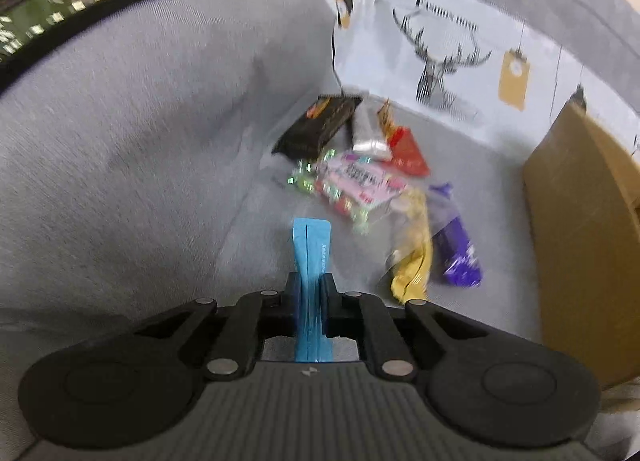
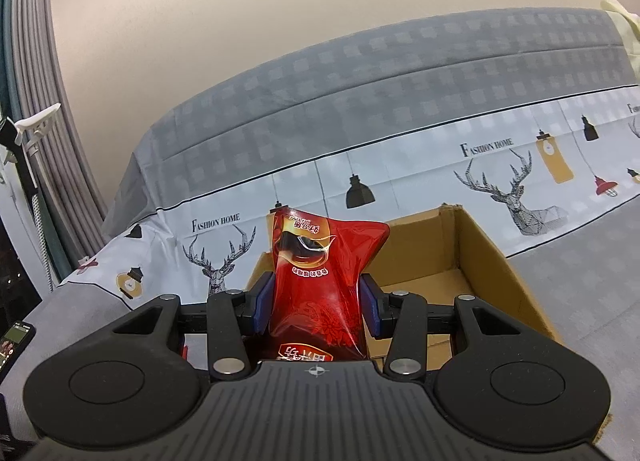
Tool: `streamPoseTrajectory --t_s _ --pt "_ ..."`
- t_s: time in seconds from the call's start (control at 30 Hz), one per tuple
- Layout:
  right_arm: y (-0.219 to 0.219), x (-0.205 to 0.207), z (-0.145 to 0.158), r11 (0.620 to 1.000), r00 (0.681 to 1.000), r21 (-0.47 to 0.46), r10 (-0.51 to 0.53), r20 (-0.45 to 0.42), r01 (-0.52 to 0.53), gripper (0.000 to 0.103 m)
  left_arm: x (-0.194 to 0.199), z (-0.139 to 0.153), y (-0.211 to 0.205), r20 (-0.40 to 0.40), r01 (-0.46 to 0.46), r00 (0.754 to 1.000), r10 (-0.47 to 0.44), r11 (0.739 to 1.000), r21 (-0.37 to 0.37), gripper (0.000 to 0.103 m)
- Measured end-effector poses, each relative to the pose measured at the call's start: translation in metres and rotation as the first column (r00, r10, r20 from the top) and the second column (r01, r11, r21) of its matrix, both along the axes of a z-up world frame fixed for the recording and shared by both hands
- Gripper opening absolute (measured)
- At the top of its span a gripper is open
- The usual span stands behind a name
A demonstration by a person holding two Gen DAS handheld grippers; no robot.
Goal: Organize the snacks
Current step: 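Open left gripper over box dropping blue stick while right releases red bag into box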
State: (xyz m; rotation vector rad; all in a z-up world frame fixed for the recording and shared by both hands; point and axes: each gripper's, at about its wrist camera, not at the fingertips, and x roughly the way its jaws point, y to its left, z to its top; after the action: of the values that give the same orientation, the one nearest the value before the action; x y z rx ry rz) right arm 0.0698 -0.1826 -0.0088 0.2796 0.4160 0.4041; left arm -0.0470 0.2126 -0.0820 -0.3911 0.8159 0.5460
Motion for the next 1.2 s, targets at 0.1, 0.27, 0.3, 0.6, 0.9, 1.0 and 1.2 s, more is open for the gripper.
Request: streamPoseTrajectory --t_s 0.1,0.27,0.3,0.6,0.9,1.0,1.2 --pt "-0.008 -0.002 0.0 1.0 1.0 0.005 -0.01 0.0 0.01 0.047 -0.003 0.013 -0.002 0.041 -0.015 0.999 0.016 1.0 -0.016 0.009" --pt "-0.018 -0.005 0.0 1.0 1.0 0.013 -0.025 0.002 0.025 0.047 -0.001 0.041 -0.013 0.109 -0.002 0.994 0.002 1.0 0.007 0.009" --pt "-0.019 -0.005 0.0 0.999 1.0 0.015 -0.028 0.002 0.028 0.047 0.001 0.046 -0.016 0.122 0.004 0.993 -0.005 1.0 0.009 0.009" --pt "-0.024 -0.002 0.0 0.999 0.999 0.031 -0.04 -0.009 0.04 0.048 0.031 0.103 -0.04 0.267 0.1 0.959 -0.098 0.995 0.005 0.009" --pt "-0.027 0.006 -0.002 0.994 0.994 0.028 -0.104 -0.033 0.105 0.048 0.078 0.159 -0.077 0.348 0.261 0.901 -0.26 0.964 0.046 0.009" --pt "-0.031 0.009 -0.004 0.991 0.99 0.026 -0.131 -0.045 0.133 0.048 0.095 0.172 -0.1 0.365 0.325 0.872 -0.325 0.944 0.064 0.009" --pt "-0.039 0.01 -0.005 0.987 0.986 0.03 -0.159 -0.052 0.161 0.048 0.124 0.18 -0.15 0.375 0.424 0.827 -0.42 0.903 0.077 0.009"
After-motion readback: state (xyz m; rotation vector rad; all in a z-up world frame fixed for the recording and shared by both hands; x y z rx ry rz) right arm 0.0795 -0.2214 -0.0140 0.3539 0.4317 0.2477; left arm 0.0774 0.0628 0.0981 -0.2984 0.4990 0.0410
